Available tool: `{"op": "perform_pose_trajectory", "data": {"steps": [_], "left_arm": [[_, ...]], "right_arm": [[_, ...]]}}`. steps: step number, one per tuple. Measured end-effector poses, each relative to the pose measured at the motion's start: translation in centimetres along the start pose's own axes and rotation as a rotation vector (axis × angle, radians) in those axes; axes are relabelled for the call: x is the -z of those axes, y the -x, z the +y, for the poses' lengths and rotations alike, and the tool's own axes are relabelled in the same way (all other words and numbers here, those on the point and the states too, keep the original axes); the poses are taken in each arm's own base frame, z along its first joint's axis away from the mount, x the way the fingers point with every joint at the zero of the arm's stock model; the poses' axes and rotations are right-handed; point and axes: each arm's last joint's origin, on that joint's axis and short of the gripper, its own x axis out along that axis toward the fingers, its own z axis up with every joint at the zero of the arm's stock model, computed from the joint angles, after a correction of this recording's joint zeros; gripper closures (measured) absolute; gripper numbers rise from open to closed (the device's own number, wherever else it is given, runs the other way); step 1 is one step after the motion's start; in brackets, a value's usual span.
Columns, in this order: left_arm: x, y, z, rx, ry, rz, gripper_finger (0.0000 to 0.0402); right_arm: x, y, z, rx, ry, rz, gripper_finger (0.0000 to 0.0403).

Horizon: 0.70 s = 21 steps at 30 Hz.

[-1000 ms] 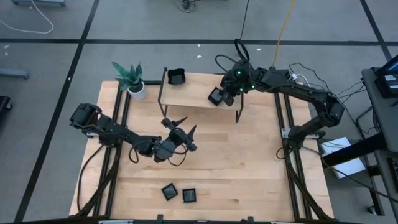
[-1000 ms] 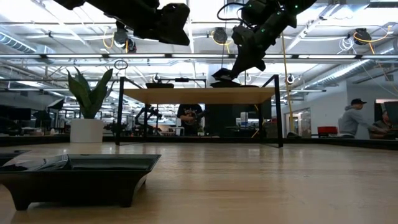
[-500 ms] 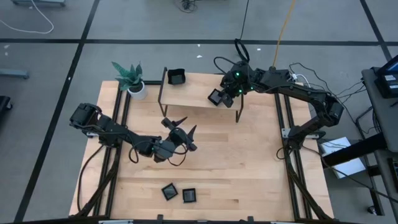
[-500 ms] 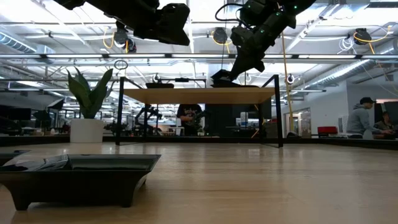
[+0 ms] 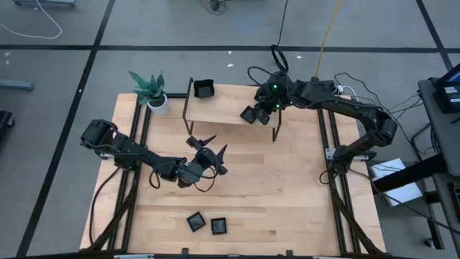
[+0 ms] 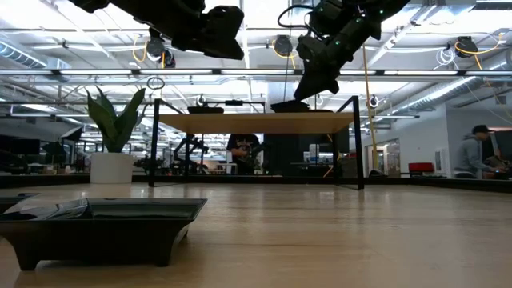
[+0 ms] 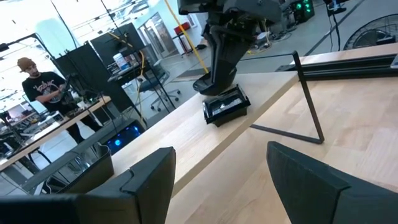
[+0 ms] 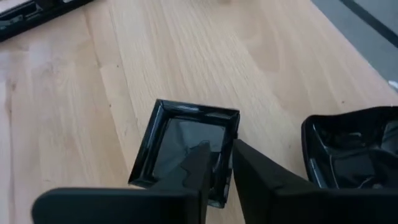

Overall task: Pick & Place Mini shaped plates
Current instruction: Stack the black square plate on top of the other black square plates on the shelf

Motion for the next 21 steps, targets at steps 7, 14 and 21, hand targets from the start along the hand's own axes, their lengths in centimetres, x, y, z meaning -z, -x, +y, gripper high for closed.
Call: {"op": "perform_pose_trajectory", "data": {"steps": [7, 14, 21], "left_arm": [[0.1, 0.0, -0.1, 0.014, 0.028, 0.001, 0.0147], [0.7, 2.5, -1.1, 0.268, -0.079, 0.016, 0.0147], [1.4, 5.8, -1.1, 0.627, 0.164, 0.401, 0.0147]], "right_arm": [[-0.3, 1.0, 1.0, -0.017, 0.058, -0.038, 0.0329], [-0.8, 3.9, 4.2, -0.081, 0.237, -0.147, 0.0328], [0.9, 7.0, 8.7, -0.204, 0.438, -0.372, 0.0328]]}}
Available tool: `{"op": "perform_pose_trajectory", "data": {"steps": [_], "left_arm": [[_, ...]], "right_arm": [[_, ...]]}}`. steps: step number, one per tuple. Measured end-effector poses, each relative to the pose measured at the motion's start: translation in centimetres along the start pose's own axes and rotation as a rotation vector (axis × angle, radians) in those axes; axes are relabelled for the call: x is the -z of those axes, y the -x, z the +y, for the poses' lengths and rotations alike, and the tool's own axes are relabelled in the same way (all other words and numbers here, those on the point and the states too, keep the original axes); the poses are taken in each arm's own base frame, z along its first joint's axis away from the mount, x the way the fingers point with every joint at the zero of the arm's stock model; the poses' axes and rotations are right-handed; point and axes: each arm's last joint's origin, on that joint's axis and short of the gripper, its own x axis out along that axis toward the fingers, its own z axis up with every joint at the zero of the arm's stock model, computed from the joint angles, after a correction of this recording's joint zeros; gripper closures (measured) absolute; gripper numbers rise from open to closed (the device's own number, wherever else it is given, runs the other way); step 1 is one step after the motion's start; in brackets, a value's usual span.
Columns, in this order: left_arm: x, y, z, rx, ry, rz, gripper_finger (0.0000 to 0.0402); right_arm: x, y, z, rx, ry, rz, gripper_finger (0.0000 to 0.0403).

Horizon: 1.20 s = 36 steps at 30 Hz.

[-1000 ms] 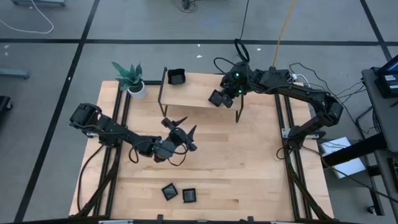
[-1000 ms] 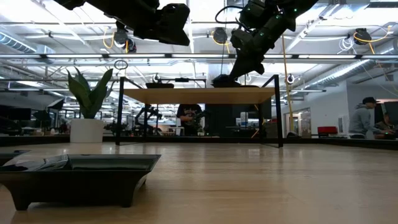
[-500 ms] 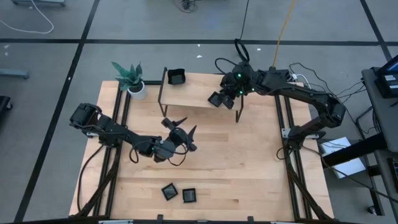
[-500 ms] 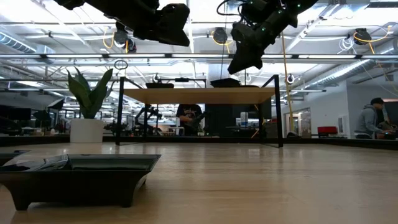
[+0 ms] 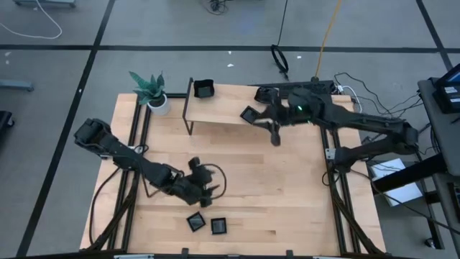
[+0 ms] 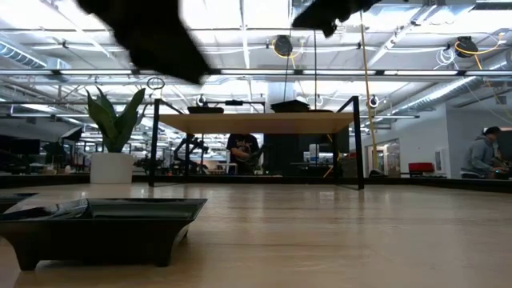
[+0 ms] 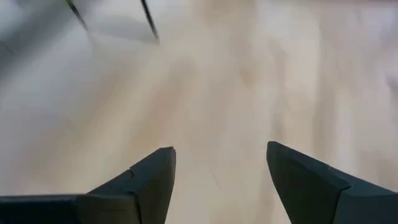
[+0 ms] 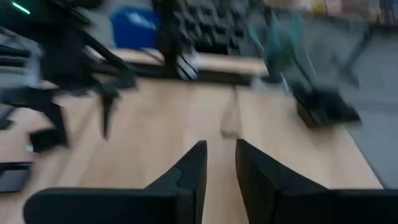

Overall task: Pick & Place Mini shaped plates
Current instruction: Stack the black square plate on top of the other black square plates on the shelf

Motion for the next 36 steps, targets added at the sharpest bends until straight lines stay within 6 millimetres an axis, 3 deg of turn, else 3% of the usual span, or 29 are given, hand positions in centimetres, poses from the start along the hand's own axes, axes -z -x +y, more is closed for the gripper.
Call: {"op": "perform_pose_trajectory", "data": {"steps": [4, 10, 13, 23, 31, 36], "left_arm": [[3.0, 0.6, -1.1, 0.152, 0.046, 0.303, 0.0147], [5.5, 2.6, -1.4, 0.112, 0.251, 0.592, 0.0147], [6.6, 2.4, -2.5, 0.141, 0.293, 0.679, 0.0147], [8.8, 0.5, -3.8, 0.139, 0.289, 0.744, 0.0147], [9.1, -0.1, -4.1, 0.15, 0.272, 0.745, 0.0148], [9.0, 0.1, -3.9, 0.147, 0.266, 0.733, 0.0197]], "right_arm": [[1.0, 0.7, 2.8, -0.066, 0.079, -0.139, 0.0328], [3.6, 0.8, 5.4, -0.135, 0.112, -0.235, 0.0328], [4.7, 0.6, 6.1, -0.157, 0.114, -0.24, 0.0328], [4.9, 0.6, 6.8, -0.186, 0.106, -0.257, 0.0328], [4.7, 0.6, 6.8, -0.183, 0.102, -0.271, 0.0328], [4.8, 0.6, 6.8, -0.183, 0.102, -0.27, 0.0328]]}}
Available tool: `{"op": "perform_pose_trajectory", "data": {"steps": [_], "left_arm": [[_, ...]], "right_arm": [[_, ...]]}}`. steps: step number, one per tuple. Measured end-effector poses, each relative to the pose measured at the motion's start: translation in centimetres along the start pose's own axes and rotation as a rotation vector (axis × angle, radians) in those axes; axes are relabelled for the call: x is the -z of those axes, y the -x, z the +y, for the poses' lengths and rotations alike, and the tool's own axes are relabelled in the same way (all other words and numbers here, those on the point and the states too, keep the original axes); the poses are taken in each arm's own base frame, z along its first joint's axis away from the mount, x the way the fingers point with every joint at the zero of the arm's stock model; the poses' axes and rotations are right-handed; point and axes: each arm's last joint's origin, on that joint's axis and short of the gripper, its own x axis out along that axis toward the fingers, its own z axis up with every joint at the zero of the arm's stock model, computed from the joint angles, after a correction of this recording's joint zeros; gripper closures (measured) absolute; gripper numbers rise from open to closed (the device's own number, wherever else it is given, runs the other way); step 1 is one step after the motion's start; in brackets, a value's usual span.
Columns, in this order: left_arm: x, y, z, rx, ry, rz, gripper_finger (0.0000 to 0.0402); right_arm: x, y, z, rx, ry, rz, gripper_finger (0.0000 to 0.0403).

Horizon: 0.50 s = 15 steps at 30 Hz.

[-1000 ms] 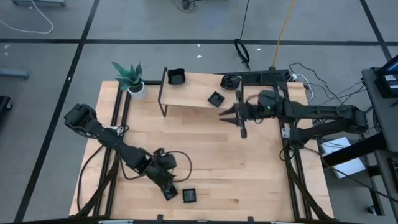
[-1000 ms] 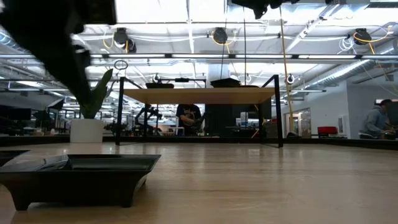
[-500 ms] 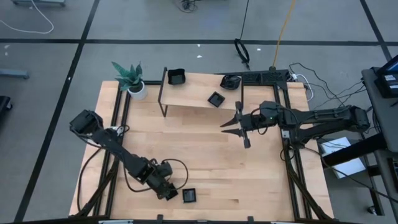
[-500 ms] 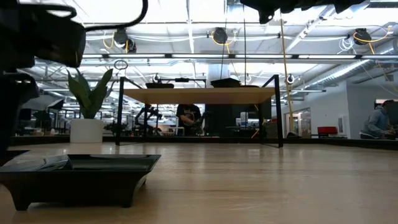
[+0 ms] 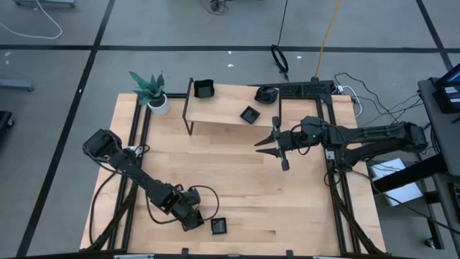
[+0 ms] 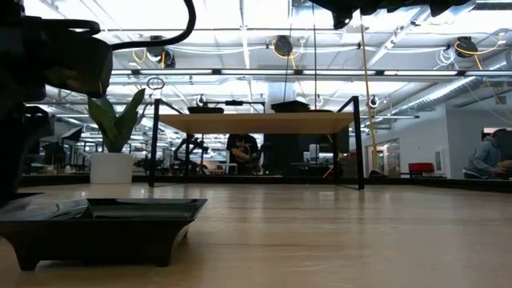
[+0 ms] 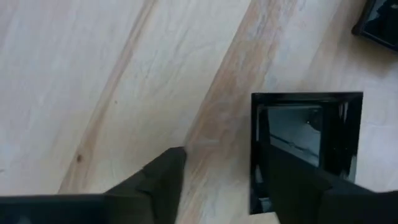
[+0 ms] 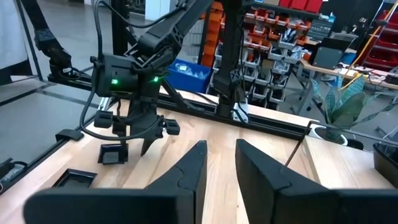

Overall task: Pick & Place Mini shaped plates
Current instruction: Stack the black square plate on top of the other black square plates on the shelf

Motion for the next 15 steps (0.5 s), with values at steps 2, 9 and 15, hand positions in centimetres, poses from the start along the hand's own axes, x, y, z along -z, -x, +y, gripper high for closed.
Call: {"op": "perform_pose_trajectory", "data": {"steps": [2, 9, 15], "left_arm": [[-0.01, -0.01, 0.03, -0.003, 0.0, -0.002, 0.0234], [-0.26, -0.02, -0.01, 0.023, 0.001, 0.014, 0.0358], [-0.61, 0.53, -0.21, 0.059, -0.011, -0.008, 0.0388]], "right_arm": [[0.02, 0.0, 0.0, 0.0, 0.0, 0.002, 0.0328], [0.02, 0.0, 0.0, -0.001, 0.0, 0.001, 0.0328], [0.02, 0.0, 0.0, 0.0, 0.0, 0.002, 0.0328]]}}
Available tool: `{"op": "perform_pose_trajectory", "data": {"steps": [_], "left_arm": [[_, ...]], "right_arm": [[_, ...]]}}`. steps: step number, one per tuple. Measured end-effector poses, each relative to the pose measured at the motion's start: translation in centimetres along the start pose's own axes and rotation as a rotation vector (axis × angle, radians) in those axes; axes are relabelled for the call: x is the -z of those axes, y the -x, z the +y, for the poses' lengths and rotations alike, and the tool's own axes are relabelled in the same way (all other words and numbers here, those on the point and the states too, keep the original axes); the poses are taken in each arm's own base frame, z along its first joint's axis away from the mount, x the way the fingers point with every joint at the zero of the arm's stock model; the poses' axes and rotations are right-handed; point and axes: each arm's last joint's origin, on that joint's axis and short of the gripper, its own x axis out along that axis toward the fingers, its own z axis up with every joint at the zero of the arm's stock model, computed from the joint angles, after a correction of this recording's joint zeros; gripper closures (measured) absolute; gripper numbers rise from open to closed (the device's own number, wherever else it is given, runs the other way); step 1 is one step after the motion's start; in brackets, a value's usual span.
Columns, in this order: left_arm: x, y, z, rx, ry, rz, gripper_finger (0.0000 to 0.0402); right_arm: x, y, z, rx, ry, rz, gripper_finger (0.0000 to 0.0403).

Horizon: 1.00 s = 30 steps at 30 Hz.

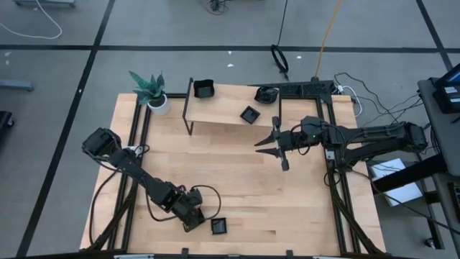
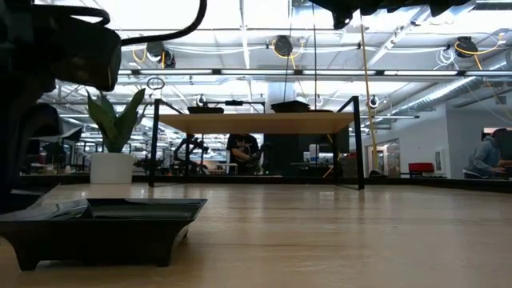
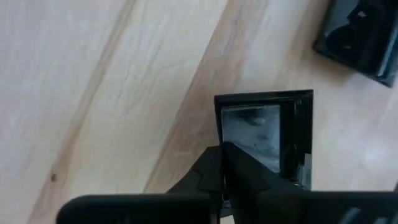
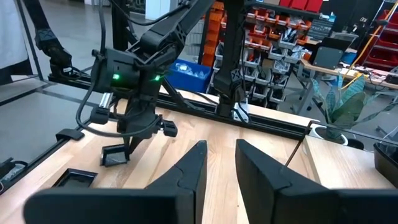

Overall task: Pick & Place Mini shaped plates
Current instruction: Stack the black square plate on top of the other black square plates on the shelf

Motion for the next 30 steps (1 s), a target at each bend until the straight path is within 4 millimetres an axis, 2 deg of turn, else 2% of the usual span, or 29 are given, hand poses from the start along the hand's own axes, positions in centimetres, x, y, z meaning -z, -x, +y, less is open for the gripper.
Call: {"op": "perform_pose_trajectory", "data": {"steps": [7, 14, 18, 22, 25, 27, 30], "left_arm": [[-0.5, 1.5, -0.1, 0.033, -0.05, -0.058, 0.0396], [-1.6, 4.8, -0.2, 0.011, -0.173, -0.325, 0.0397], [-2.6, 7.3, -0.1, -0.092, -0.271, -0.58, 0.0394], [-4.5, 9.5, 0.0, -0.303, -0.394, -0.872, 0.0398], [-6.6, 11.0, 0.0, -0.499, -0.383, -1.071, 0.0392], [-8.1, 12.0, 0.2, -0.601, -0.369, -1.15, 0.0395], [-10.5, 13.2, 1.0, -0.655, -0.336, -1.236, 0.0397]], "right_arm": [[0.0, 0.0, 0.0, 0.0, 0.0, -0.001, 0.0328], [-0.1, 0.0, 0.0, 0.0, 0.0, -0.001, 0.0328], [-0.1, 0.0, 0.0, 0.0, 0.0, -0.001, 0.0328], [0.0, 0.0, 0.0, 0.009, -0.007, 0.0, 0.0328], [0.4, 0.0, 0.0, 0.095, -0.035, 0.013, 0.0328], [1.1, -0.1, 0.1, 0.178, -0.022, 0.028, 0.0328], [2.2, -0.1, 0.4, 0.279, 0.024, 0.002, 0.0328]]}}
